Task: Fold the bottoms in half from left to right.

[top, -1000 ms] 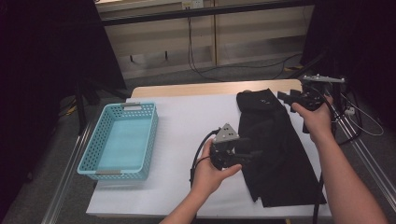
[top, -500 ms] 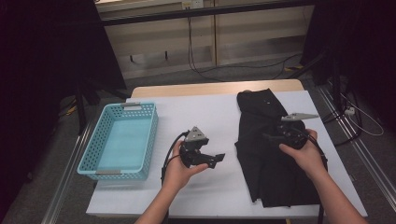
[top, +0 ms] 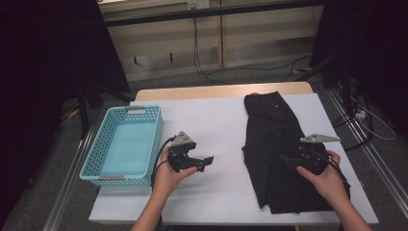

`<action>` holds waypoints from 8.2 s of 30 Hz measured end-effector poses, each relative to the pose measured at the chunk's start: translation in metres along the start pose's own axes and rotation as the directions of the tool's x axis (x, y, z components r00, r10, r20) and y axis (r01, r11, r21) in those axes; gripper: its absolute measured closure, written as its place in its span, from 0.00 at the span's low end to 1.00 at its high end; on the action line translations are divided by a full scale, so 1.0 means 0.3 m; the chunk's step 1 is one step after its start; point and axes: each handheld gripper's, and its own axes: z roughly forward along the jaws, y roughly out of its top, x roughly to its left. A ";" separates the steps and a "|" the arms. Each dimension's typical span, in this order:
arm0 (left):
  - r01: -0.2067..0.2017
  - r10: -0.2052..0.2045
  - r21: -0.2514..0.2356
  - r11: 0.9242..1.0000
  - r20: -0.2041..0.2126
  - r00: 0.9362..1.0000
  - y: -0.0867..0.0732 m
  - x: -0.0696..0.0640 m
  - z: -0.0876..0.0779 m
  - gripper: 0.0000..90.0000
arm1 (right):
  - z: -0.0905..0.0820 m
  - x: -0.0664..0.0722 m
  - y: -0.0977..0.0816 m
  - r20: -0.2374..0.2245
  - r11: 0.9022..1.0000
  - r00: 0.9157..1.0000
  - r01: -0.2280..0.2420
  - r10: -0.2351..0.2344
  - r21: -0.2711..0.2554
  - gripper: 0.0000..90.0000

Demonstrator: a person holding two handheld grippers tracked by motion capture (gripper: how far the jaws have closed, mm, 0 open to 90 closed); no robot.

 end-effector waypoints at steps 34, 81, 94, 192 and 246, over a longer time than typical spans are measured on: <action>-0.023 0.023 0.029 0.999 0.002 1.000 -0.035 0.009 -0.027 0.07 | -0.041 -0.048 -0.075 0.045 0.993 0.999 0.017 -0.022 0.116 1.00; -0.036 0.036 0.042 0.998 0.004 0.999 -0.031 0.010 -0.034 0.07 | 0.030 -0.030 0.084 0.030 0.998 0.998 0.054 -0.053 -0.025 0.34; -0.028 0.028 0.043 0.999 -0.002 1.000 -0.038 0.014 -0.042 0.07 | 0.255 0.036 0.217 0.024 0.999 0.998 0.052 -0.052 -0.012 0.26; -0.006 0.008 0.051 0.999 -0.023 1.000 -0.050 0.041 -0.054 0.08 | 0.405 0.404 0.268 -0.249 0.949 0.918 0.317 -0.308 -0.007 0.95; 0.035 -0.030 0.060 0.998 -0.082 0.996 0.058 0.088 0.111 0.15 | 0.084 0.122 0.096 -0.135 0.988 0.979 0.150 -0.154 -0.037 0.22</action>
